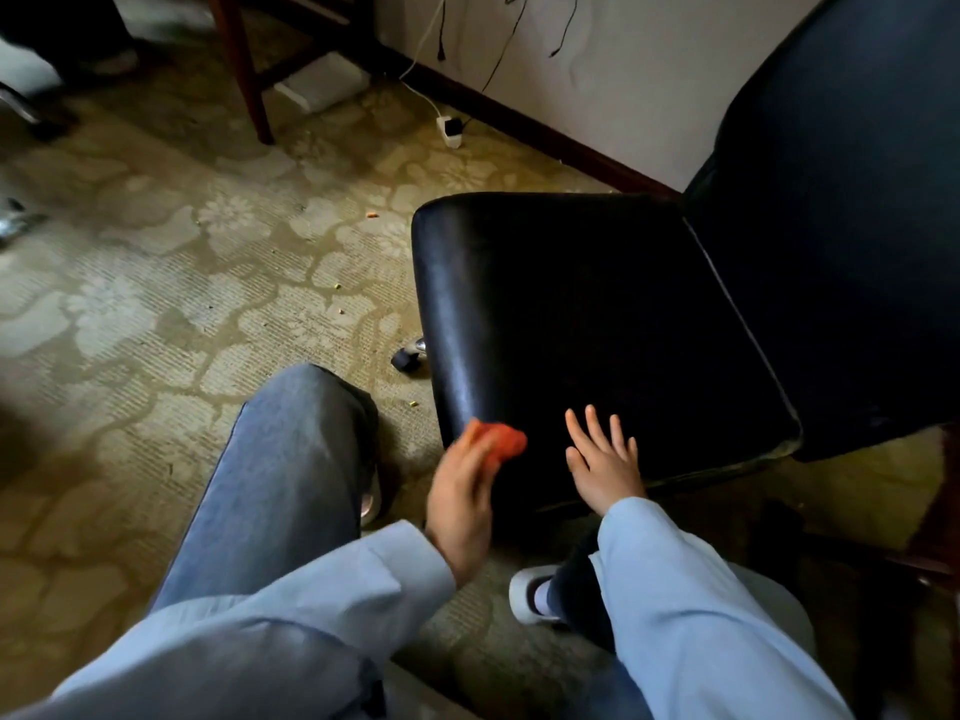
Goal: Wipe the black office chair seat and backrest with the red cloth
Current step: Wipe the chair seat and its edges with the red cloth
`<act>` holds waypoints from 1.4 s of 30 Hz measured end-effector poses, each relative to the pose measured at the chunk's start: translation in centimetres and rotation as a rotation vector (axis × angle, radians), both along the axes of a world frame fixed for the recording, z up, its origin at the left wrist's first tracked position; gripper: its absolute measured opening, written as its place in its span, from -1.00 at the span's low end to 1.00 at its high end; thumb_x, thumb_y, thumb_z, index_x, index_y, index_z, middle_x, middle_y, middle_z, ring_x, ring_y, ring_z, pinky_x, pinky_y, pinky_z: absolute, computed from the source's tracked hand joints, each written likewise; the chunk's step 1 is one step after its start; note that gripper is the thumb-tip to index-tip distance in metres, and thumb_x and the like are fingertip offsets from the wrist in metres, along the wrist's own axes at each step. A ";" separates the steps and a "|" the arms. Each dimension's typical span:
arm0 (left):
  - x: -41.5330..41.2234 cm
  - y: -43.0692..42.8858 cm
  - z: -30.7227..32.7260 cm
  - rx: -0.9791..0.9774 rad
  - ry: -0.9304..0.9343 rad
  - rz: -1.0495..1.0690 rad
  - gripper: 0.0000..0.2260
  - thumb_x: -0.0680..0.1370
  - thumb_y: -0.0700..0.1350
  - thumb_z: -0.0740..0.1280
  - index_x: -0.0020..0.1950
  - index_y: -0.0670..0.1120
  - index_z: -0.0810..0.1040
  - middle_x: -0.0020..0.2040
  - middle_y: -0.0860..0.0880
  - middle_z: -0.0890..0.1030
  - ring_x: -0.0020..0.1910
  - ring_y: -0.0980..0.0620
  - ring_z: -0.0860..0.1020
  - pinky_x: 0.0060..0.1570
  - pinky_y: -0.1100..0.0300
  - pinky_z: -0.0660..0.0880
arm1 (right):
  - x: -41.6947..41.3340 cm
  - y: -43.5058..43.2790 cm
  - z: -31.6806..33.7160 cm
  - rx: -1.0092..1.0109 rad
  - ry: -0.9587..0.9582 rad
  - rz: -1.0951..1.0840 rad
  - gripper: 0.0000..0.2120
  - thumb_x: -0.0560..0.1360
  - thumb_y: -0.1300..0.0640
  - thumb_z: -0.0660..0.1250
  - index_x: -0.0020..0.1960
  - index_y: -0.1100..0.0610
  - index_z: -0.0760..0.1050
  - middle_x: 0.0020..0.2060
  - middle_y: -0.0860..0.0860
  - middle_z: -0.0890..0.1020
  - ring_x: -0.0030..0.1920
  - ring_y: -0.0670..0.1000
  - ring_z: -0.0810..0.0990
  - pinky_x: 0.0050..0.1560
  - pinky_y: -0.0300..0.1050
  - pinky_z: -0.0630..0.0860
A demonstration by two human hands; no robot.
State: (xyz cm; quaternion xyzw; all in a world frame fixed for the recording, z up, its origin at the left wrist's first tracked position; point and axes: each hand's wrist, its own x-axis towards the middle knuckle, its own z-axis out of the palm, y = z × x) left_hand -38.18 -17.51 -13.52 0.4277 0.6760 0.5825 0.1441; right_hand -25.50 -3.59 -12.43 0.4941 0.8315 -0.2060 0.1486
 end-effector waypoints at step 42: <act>-15.7 4.0 -3.0 -0.352 -0.350 0.394 -0.65 0.54 -0.25 0.22 0.31 -0.08 0.48 0.23 -0.01 0.56 0.24 0.05 0.48 0.27 0.28 0.32 | -2.9 3.2 1.7 -0.042 -0.117 -0.047 -0.37 0.53 -0.25 0.10 0.50 -0.24 -0.13 0.52 -0.12 -0.19 0.50 0.21 -0.24 0.44 0.27 -0.18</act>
